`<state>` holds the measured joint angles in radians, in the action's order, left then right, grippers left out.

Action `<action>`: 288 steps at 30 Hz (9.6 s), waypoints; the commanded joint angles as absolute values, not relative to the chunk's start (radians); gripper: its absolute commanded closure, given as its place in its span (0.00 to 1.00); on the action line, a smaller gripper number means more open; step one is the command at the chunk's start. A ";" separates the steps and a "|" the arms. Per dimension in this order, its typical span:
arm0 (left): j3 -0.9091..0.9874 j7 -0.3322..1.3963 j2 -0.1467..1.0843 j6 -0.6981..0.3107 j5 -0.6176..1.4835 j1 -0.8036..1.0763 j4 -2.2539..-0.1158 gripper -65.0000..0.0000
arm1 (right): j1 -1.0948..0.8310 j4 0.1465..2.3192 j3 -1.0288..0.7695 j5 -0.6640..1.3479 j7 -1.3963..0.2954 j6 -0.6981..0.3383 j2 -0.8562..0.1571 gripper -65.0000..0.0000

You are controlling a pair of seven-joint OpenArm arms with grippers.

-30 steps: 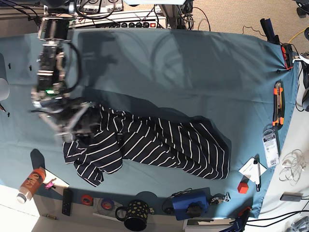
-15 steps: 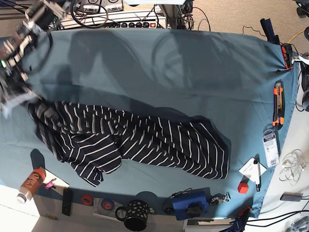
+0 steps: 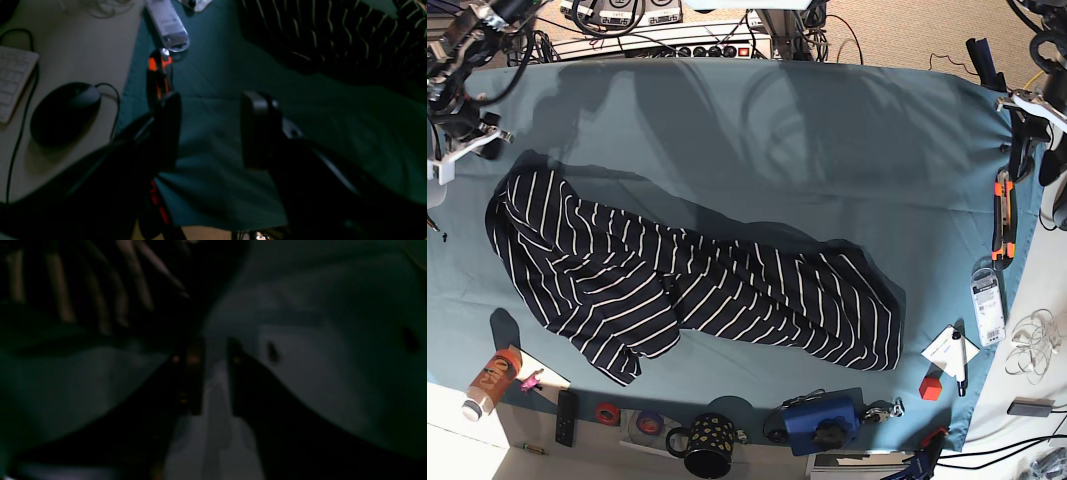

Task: Layout the t-shirt on the table in an organized manner, then fold the t-shirt properly
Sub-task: 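Pull the shirt end with the right gripper to spread it, then grasp the shirt edge with the right gripper and tug it outward, then grasp the shirt end with the left gripper and pull it outward, then grasp the shirt edges with both grippers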

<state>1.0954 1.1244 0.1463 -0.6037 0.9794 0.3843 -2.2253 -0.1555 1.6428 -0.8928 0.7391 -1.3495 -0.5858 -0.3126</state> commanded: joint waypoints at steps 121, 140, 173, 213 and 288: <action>1.102 1.061 0.147 -0.604 1.052 0.379 -2.239 0.58 | 0.451 0.947 -0.311 0.783 -1.283 -0.509 -0.372 0.69; 1.102 1.064 0.147 -0.604 1.052 0.380 -2.239 0.58 | 0.443 1.338 -0.331 0.839 -1.266 -0.617 -0.305 1.00; 0.291 0.724 0.147 -0.410 0.337 -0.099 -1.758 0.58 | 0.178 1.486 -0.870 1.095 -1.396 -0.685 -0.432 1.00; 0.095 0.820 0.218 -0.525 0.416 -0.789 -0.712 1.00 | 0.172 1.486 -0.857 1.114 -1.396 -0.698 -0.424 1.00; 0.441 1.117 0.250 -0.630 0.622 -0.235 -1.183 0.38 | -0.086 1.674 -0.865 1.240 -1.396 -0.698 -0.546 1.00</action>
